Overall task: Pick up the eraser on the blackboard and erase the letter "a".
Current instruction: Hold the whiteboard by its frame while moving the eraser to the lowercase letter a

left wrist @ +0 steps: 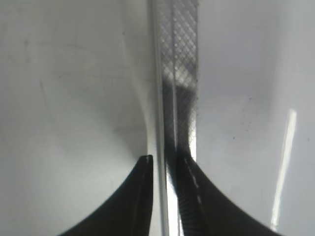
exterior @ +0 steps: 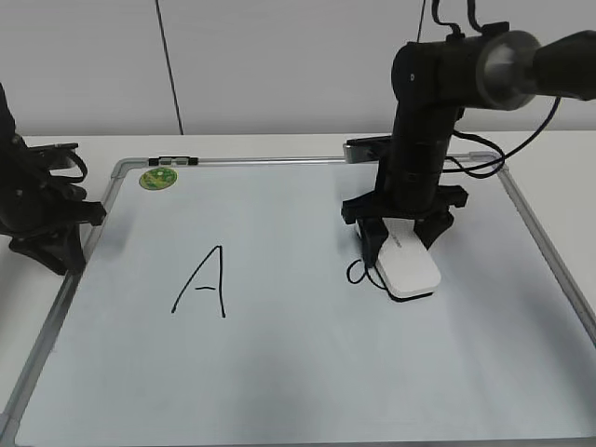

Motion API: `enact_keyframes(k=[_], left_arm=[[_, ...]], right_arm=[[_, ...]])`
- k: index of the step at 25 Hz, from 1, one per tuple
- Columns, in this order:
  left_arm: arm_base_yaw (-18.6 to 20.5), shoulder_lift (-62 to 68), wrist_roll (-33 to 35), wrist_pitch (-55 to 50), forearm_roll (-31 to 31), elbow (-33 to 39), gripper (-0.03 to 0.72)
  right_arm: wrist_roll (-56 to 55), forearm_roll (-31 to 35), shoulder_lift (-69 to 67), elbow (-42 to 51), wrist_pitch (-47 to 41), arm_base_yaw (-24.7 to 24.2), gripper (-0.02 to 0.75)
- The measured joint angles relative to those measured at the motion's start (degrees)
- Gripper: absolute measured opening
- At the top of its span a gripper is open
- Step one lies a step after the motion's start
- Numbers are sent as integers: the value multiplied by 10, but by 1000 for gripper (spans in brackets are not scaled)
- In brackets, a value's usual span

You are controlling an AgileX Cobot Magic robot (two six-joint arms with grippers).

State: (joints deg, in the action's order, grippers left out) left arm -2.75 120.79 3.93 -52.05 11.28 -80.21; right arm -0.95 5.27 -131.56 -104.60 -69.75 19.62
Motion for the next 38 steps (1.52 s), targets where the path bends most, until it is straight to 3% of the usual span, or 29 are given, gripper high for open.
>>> enact_keyframes(k=[8, 19, 38], left_arm=[[0, 0, 1, 0, -1, 0, 140], [-3, 0, 1, 0, -8, -1, 144], [-6, 1, 1, -8, 1, -2, 137]], right_arm=[[-2, 6, -10, -10, -9, 11, 512], [9, 66, -12, -11, -3, 93, 512], [-5, 9, -8, -12, -2, 34, 512]])
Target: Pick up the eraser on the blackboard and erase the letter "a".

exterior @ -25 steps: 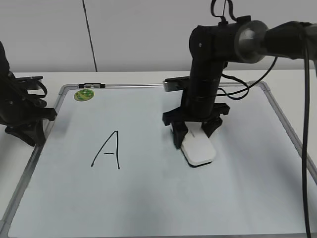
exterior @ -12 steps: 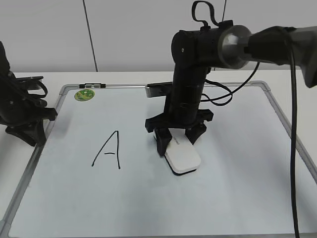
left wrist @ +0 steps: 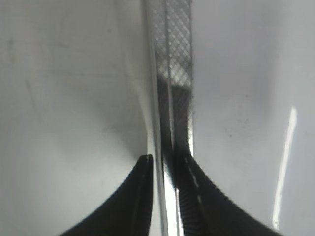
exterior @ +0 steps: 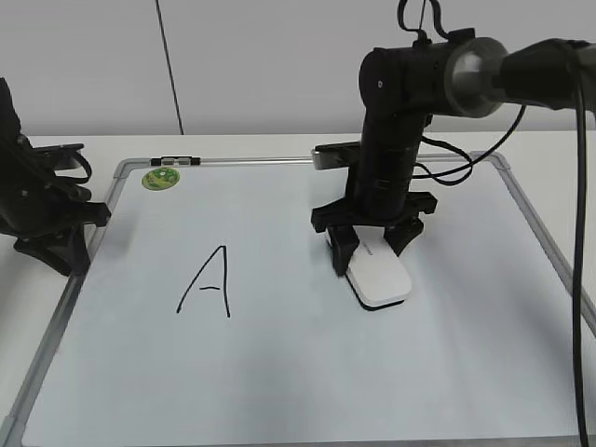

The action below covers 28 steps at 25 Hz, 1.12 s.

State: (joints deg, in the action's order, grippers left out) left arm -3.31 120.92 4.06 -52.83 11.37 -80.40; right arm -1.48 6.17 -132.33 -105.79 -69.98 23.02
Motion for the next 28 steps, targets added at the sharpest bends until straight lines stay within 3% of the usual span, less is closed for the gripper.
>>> enact_keyframes(k=[15, 28], left_arm=[[-4, 0, -24, -7, -25, -1, 138], [-3, 0, -26, -9, -28, -1, 138]], right_arm=[[-4, -25, 2, 2, 1, -47, 512], [-16, -41, 54, 10, 2, -119, 512]])
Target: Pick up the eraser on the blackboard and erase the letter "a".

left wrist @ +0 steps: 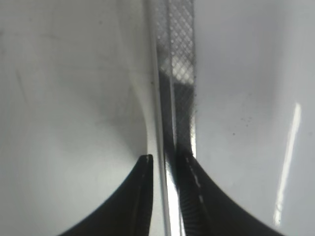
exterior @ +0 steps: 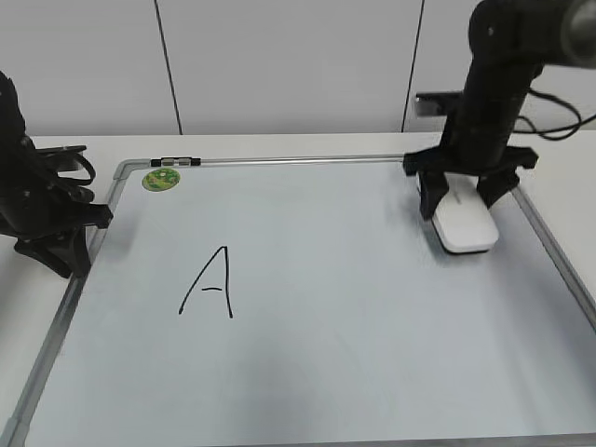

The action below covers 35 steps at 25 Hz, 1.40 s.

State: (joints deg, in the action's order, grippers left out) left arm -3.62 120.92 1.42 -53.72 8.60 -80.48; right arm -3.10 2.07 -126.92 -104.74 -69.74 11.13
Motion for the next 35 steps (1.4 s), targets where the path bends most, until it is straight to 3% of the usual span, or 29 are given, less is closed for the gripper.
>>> enact_keyframes(k=[5, 17, 35], left_arm=[[0, 0, 0, 0, -1, 0, 138], [0, 0, 0, 0, -2, 0, 138], [0, 0, -1, 0, -2, 0, 138]], right_arm=[[-31, -53, 87, 0, -1, -9, 512], [23, -21, 96, 68, -2, -130, 512], [86, -15, 23, 72, -2, -132, 512]])
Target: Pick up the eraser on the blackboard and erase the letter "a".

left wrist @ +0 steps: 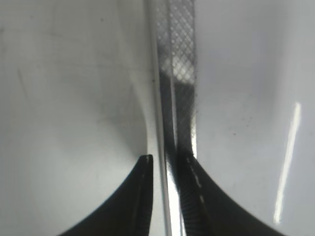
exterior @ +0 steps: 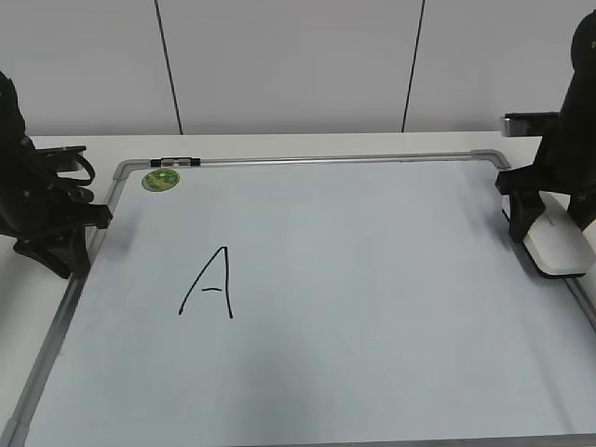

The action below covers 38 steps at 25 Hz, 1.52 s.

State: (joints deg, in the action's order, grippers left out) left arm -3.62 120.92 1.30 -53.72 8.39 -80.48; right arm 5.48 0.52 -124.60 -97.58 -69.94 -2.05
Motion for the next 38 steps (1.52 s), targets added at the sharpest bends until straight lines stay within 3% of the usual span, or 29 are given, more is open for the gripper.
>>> enact_keyframes(k=[17, 20, 23, 28, 31, 38], left_arm=[[0, 0, 0, 0, 0, 0, 138], [0, 0, 0, 0, 0, 0, 138], [0, 0, 0, 0, 0, 0, 138], [0, 0, 0, 0, 0, 0, 161], [1, -6, 0, -3, -9, 2, 246], [1, -69, -20, -10, -67, 5, 576]], right_arm=[[2, 47, -24, -1, 5, -1, 515], [2, 47, -25, -1, 5, -1, 555], [2, 51, -25, -9, 5, -1, 647], [-2, 43, -25, -44, 4, -1, 658], [-6, 38, -20, -53, 4, -1, 659], [-12, 35, 17, -53, 4, -1, 651]])
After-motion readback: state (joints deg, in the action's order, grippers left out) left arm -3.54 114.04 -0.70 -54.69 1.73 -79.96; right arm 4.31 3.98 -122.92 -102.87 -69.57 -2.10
